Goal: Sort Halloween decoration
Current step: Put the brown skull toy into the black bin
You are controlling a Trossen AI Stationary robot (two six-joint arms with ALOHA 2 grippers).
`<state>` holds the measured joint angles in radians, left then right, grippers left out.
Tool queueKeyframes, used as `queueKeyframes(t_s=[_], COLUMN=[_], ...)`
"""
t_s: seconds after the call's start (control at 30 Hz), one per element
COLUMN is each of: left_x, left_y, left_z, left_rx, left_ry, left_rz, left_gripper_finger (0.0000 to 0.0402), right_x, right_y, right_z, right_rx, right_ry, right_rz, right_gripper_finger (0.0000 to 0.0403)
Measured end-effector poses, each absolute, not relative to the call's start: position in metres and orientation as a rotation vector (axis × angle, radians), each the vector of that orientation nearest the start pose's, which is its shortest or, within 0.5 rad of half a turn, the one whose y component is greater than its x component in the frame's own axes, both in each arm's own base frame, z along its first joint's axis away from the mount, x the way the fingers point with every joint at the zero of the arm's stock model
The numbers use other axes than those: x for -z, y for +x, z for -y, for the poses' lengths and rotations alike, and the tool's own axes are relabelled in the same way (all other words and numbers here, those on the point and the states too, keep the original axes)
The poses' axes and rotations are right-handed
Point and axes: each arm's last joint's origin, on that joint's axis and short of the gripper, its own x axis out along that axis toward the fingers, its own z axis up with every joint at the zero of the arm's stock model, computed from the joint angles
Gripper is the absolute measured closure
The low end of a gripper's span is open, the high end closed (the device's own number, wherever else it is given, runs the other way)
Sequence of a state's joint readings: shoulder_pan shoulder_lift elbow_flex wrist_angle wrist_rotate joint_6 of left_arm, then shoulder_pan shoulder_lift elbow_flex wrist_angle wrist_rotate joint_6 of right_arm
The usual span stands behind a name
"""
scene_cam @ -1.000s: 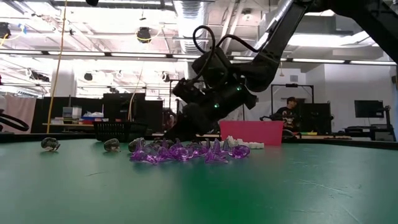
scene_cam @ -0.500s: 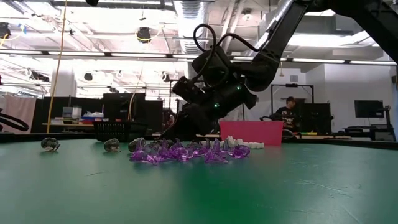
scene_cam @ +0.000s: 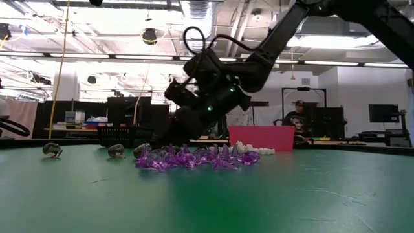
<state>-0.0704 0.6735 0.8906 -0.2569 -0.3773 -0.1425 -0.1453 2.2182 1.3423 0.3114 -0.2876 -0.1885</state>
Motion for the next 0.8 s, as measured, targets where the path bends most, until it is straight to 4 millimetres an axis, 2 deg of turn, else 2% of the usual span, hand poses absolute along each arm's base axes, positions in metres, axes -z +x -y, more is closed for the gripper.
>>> queueKeyframes(t_s=[0.2, 0.47, 0.63, 0.8], left_x=[-0.376, -0.376, -0.376, -0.376], left_y=[0.135, 0.135, 0.135, 0.135], left_z=[-0.001, -0.001, -0.001, -0.001], left_rx=[-0.310, -0.311, -0.311, -0.312], left_ry=[-0.129, -0.129, -0.129, -0.129], left_rz=[-0.017, -0.018, -0.018, -0.018], left_gripper_finger=[0.0200, 0.0200, 0.0200, 0.0200], right_x=[-0.110, -0.107, -0.106, -0.105], right_y=[0.458, 0.456, 0.455, 0.455], right_z=[0.064, 0.071, 0.071, 0.071], right_rx=[-0.182, -0.175, -0.176, -0.183], right_ry=[-0.045, -0.024, -0.036, -0.055], right_rz=[-0.574, -0.610, -0.617, -0.624], right_gripper_finger=[0.0152, 0.0179, 0.0201, 0.0239])
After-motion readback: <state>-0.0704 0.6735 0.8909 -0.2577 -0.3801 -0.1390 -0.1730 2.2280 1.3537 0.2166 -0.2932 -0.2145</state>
